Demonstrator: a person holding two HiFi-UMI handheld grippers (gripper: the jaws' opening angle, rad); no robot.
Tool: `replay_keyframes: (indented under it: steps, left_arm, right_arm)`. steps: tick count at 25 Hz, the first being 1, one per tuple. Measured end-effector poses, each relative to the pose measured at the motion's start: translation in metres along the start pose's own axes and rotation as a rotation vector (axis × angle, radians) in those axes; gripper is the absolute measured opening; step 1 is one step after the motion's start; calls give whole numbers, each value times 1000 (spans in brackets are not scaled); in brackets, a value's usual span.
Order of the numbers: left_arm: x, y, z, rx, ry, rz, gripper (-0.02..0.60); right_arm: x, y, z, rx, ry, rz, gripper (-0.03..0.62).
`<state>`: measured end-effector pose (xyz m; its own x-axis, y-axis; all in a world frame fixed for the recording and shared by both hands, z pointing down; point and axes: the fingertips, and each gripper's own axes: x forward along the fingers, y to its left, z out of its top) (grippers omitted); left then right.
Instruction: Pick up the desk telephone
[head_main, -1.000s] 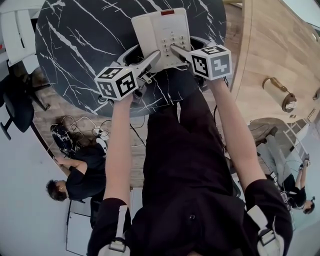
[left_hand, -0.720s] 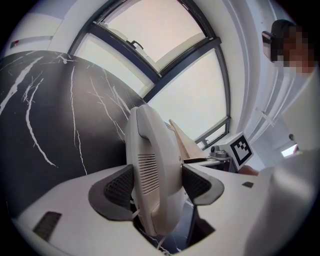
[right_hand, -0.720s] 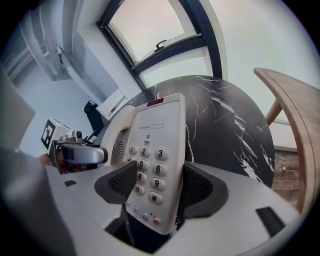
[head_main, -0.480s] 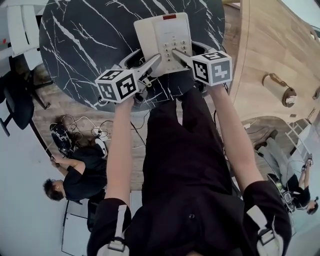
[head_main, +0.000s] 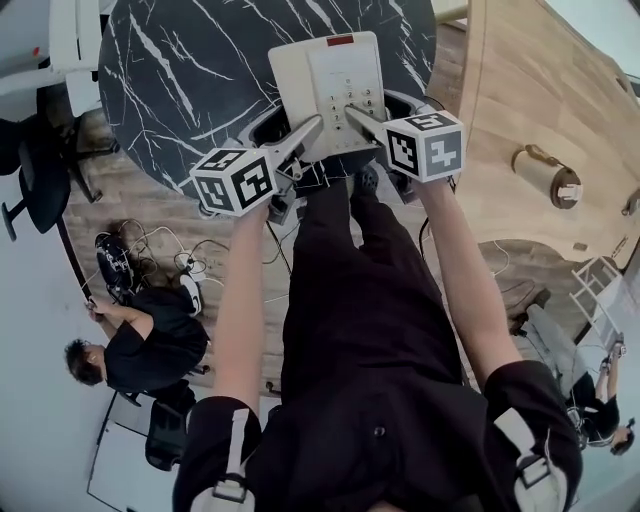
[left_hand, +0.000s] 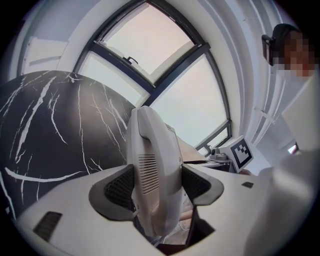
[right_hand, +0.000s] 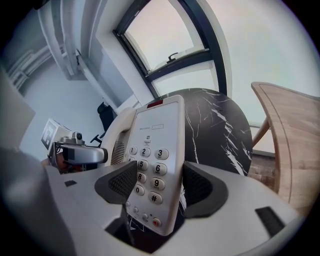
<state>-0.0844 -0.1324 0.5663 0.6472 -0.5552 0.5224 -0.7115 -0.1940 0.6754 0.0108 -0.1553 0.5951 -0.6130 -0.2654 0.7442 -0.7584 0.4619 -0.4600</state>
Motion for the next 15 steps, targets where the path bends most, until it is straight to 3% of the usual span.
replay_keyframes:
  steps: [5, 15]
  left_arm:
    - [-24, -45, -3, 29, -92, 28, 310]
    - [-78, -130, 7, 161, -245, 57, 308]
  right_arm:
    - [-45, 15, 1, -71, -58, 29, 302]
    - [-132, 54, 14, -185, -213, 75, 299]
